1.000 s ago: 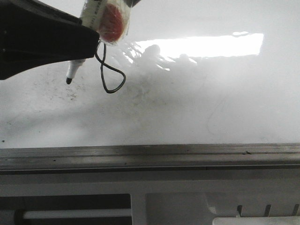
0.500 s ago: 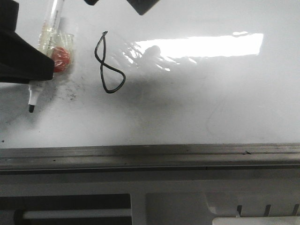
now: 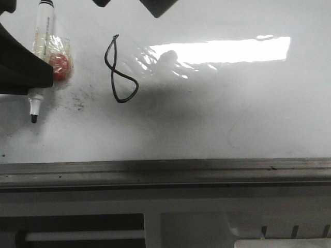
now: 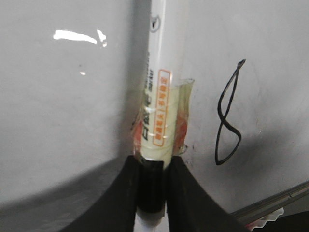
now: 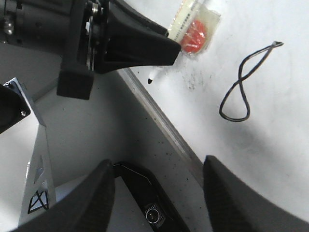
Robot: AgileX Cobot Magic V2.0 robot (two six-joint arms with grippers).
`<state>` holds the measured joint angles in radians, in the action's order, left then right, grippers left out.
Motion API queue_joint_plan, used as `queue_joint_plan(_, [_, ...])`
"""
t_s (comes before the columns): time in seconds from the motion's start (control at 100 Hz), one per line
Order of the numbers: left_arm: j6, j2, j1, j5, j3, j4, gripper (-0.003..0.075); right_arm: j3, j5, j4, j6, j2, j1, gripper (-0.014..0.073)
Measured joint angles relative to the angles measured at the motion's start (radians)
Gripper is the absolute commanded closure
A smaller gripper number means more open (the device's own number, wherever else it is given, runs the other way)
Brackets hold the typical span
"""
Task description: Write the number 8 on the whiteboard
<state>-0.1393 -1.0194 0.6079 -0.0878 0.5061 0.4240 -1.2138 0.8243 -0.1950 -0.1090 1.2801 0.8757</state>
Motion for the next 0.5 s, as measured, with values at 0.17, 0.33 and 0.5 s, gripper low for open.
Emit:
queue_joint_plan(0.17, [0.0,0.0,0.0,-0.004,0.0,0.012,0.043,0.0,0.0,0.0,0.0,0.0,0.0,0.0252])
queue_joint_plan(0.33, [0.0,0.002,-0.004,-0.024,0.0,0.033,0.0288,0.0,0.0,0.0,0.0,0.0,0.0,0.0253])
queue_joint_plan(0.5, [-0.001,0.05,-0.004,-0.059,0.0,0.036,0.029,0.0,0.0,0.0,0.003,0.0,0.0,0.037])
